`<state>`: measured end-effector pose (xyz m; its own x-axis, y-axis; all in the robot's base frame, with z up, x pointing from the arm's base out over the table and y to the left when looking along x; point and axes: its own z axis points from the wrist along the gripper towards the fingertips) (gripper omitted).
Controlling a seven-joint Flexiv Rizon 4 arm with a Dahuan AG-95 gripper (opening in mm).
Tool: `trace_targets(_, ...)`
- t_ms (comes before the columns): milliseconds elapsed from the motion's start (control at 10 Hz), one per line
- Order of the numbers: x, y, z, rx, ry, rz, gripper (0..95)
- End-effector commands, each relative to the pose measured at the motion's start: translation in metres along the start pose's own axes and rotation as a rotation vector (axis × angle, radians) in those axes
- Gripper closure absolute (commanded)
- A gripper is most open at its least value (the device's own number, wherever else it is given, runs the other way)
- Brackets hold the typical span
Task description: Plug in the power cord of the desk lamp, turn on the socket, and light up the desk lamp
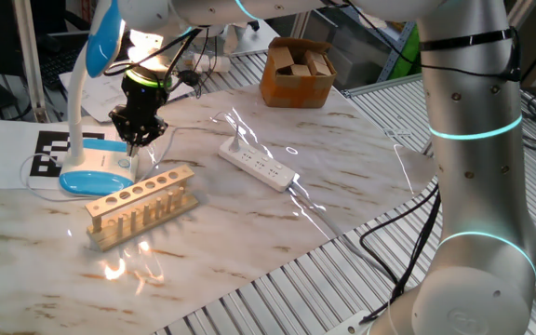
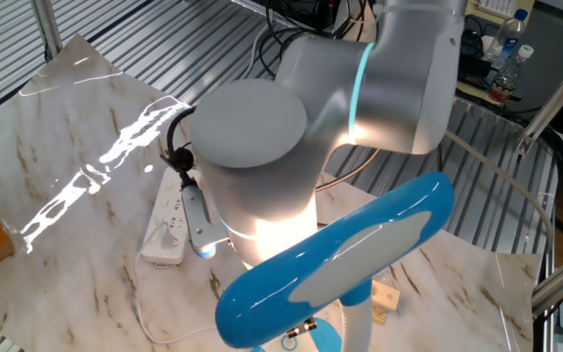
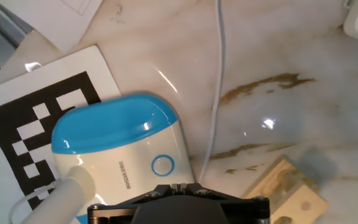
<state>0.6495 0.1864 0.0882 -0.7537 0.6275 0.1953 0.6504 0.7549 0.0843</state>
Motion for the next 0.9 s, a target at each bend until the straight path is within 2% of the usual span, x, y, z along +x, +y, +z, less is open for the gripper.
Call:
trace_targets(100, -0.004, -0.015, -0.015, 0.033, -0.023, -0.096, 95.0)
trace_targets(400, -0.011, -0.042, -0.030, 0.061, -0.038, -0.240, 95.0)
trace_targets(500, -0.012, -0.052, -0.032, 0.088, -0.054, -0.296, 95.0)
trace_targets(600, -0.011, -0.063, -0.035, 0.102, -0.064, -0.343, 95.0)
trace_targets(800, -0.011, -0.080, -0.036, 0.109, -0.067, -0.394, 95.0)
trace_targets(900, -0.011, -0.087, -0.038, 0.124, -0.070, -0.423, 95.0)
